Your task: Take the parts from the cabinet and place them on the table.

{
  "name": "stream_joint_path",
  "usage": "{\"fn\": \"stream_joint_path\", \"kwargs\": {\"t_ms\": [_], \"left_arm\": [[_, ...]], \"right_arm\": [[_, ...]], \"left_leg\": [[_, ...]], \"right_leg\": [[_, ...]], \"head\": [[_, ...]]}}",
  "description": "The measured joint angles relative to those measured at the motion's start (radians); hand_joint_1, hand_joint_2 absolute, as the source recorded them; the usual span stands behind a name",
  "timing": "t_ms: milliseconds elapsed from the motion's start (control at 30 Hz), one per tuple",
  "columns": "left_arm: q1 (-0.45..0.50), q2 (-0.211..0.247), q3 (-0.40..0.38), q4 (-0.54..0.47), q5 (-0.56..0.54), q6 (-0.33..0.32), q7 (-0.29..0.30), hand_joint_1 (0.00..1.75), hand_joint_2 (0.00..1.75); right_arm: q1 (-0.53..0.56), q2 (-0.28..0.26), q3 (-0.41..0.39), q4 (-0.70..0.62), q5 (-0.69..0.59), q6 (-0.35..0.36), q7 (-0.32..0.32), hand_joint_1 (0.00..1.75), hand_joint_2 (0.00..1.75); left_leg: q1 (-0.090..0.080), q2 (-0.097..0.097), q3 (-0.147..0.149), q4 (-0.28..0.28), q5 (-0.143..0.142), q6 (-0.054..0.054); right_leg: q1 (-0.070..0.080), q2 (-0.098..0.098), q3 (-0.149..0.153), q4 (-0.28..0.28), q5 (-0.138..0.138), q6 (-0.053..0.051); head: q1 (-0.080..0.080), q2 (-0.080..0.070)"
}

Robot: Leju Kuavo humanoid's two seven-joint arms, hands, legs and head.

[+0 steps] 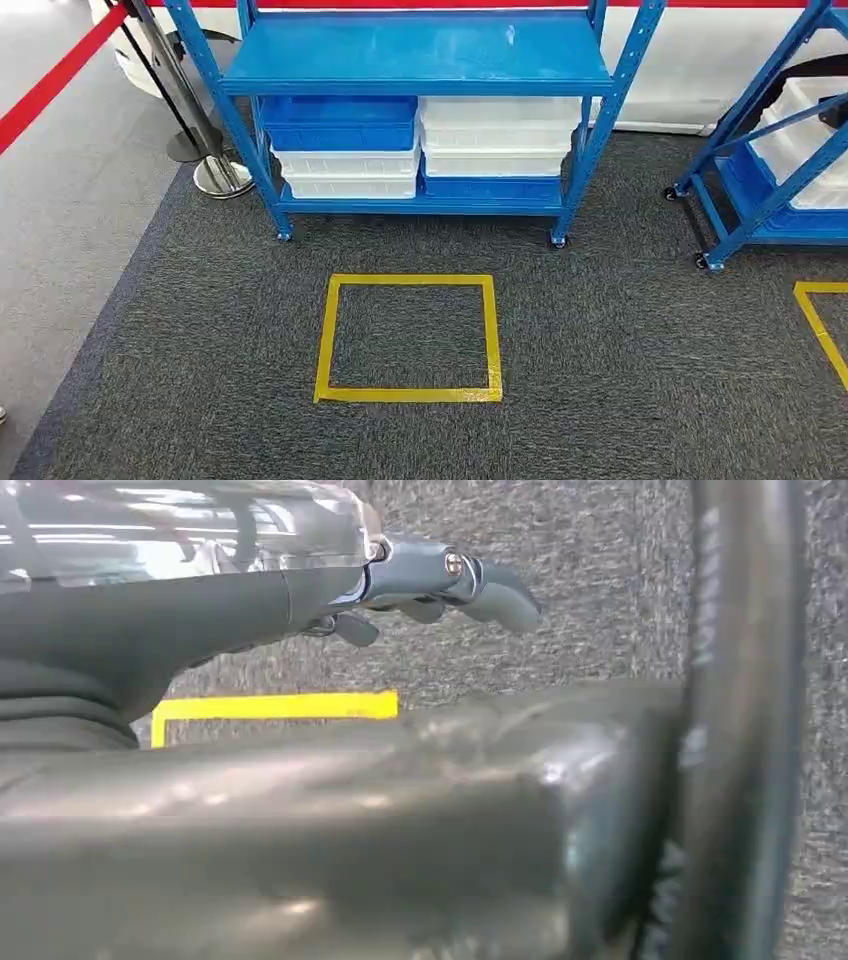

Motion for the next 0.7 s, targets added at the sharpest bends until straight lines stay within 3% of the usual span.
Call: {"fn": "stream_joint_path", "kwargs": {"t_ms": [33, 67, 167, 233, 267, 333, 367, 400, 433, 533, 567, 600, 633, 700], "left_arm": [[0.0, 0.0, 0.001, 0.0, 0.0, 0.0, 0.0, 0.0, 0.0], [-0.001, 0.0, 0.003, 0.0, 0.0, 0.0, 0.0, 0.0, 0.0], [0.0, 0.0, 0.006, 0.0, 0.0, 0.0, 0.001, 0.0, 0.0], [0.002, -0.002, 0.007, 0.0, 0.0, 0.0, 0.001, 0.0, 0.0], [0.002, -0.002, 0.008, 0.0, 0.0, 0.0, 0.001, 0.0, 0.0], [0.0, -0.002, 0.008, 0.0, 0.0, 0.0, 0.001, 0.0, 0.0], [0.001, -0.002, 0.008, 0.0, 0.0, 0.0, 0.001, 0.0, 0.0], [0.001, -0.002, 0.008, 0.0, 0.0, 0.0, 0.001, 0.0, 0.0], [0.002, -0.002, 0.008, 0.0, 0.0, 0.0, 0.001, 0.0, 0.0], [0.004, -0.005, 0.008, 0.0, 0.0, -0.002, 0.001, 0.0, 0.0], [0.003, -0.005, 0.008, 0.0, 0.0, -0.003, 0.001, 0.0, 0.0], [0.0, -0.005, 0.008, 0.001, 0.0, -0.003, 0.001, 0.0, 0.0], [-0.003, -0.005, 0.008, 0.001, 0.0, -0.005, 0.001, 0.0, 0.0], [-0.003, -0.005, 0.008, 0.001, 0.0, -0.005, 0.001, 0.0, 0.0]], "right_arm": [[0.0, 0.0, 0.0, 0.0, 0.0, 0.0, 0.0, 0.0, 0.0], [0.0, 0.002, 0.0, 0.001, 0.0, 0.001, 0.0, 0.0, 0.0], [-0.002, 0.001, 0.0, 0.001, 0.0, 0.001, 0.0, 0.0, 0.0], [-0.003, 0.0, 0.0, 0.001, 0.0, 0.0, 0.0, 0.0, 0.0], [-0.003, 0.0, 0.0, 0.001, 0.0, 0.001, 0.0, 0.0, 0.0], [-0.003, 0.0, -0.001, 0.001, 0.0, 0.001, 0.0, 0.0, 0.0], [-0.003, 0.0, -0.001, 0.001, 0.0, 0.001, 0.0, 0.0, 0.0], [-0.001, 0.0, -0.001, 0.001, 0.0, 0.001, 0.0, 0.0, 0.0], [0.0, 0.0, -0.001, 0.001, 0.0, 0.001, 0.0, 0.0, 0.0], [0.005, -0.005, -0.001, 0.001, 0.0, 0.001, 0.0, 0.0, 0.0], [0.007, -0.005, -0.002, 0.001, 0.0, 0.001, 0.0, 0.0, 0.0], [0.004, -0.005, -0.003, 0.001, 0.0, 0.001, 0.0, 0.0, 0.0], [0.002, -0.005, -0.003, 0.001, 0.0, 0.001, 0.0, 0.0, 0.0], [0.004, -0.005, -0.003, 0.001, 0.0, 0.002, 0.0, 0.0, 0.0]], "left_leg": [[-0.004, 0.007, 0.033, -0.076, 0.03, 0.011], [-0.013, 0.015, 0.045, -0.098, 0.009, 0.019], [-0.014, 0.01, 0.047, -0.111, 0.004, 0.033], [-0.007, 0.006, 0.082, -0.13, 0.006, 0.044], [-0.006, 0.005, 0.087, -0.131, 0.003, 0.05], [-0.006, 0.003, 0.092, -0.131, -0.005, 0.057], [-0.007, 0.002, 0.096, -0.131, -0.01, 0.057], [-0.007, 0.0, 0.102, -0.131, -0.015, 0.055], [-0.006, -0.003, 0.112, -0.131, -0.023, 0.053], [-0.004, -0.008, 0.145, -0.131, -0.052, 0.041], [-0.005, -0.007, 0.153, -0.129, -0.059, 0.035], [-0.007, -0.01, 0.15, -0.125, -0.067, 0.027], [-0.008, -0.008, 0.151, -0.128, -0.073, 0.019], [-0.009, -0.009, 0.173, -0.117, -0.075, 0.009]], "right_leg": [[0.001, -0.003, 0.006, 0.0, -0.006, 0.003], [0.007, -0.004, 0.006, 0.003, -0.013, 0.011], [0.003, -0.006, 0.013, 0.01, -0.001, 0.029], [-0.001, -0.001, 0.014, 0.037, -0.015, 0.035], [0.0, 0.005, -0.011, 0.079, -0.039, 0.038], [-0.004, 0.01, -0.107, 0.224, -0.101, 0.047], [-0.005, 0.01, -0.15, 0.278, -0.118, 0.05], [-0.007, 0.01, -0.177, 0.3, -0.113, 0.053], [-0.009, 0.01, -0.183, 0.282, -0.085, 0.053], [-0.01, 0.011, -0.117, 0.064, 0.088, 0.047], [-0.006, 0.012, -0.115, 0.042, 0.087, 0.042], [-0.001, 0.011, -0.115, 0.035, 0.037, 0.036], [0.0, 0.011, -0.114, 0.033, 0.066, 0.028], [-0.003, 0.012, -0.098, 0.031, 0.056, 0.013]], "head": [[0.0, 0.0], [0.0, 0.0], [0.0, 0.0], [0.0, 0.0], [0.001, 0.0], [0.0, 0.0], [0.0, 0.0], [0.0, 0.0], [0.0, 0.0], [0.0, 0.0], [0.0, 0.0], [0.001, 0.0], [0.0, 0.0], [0.0, 0.0]]}}
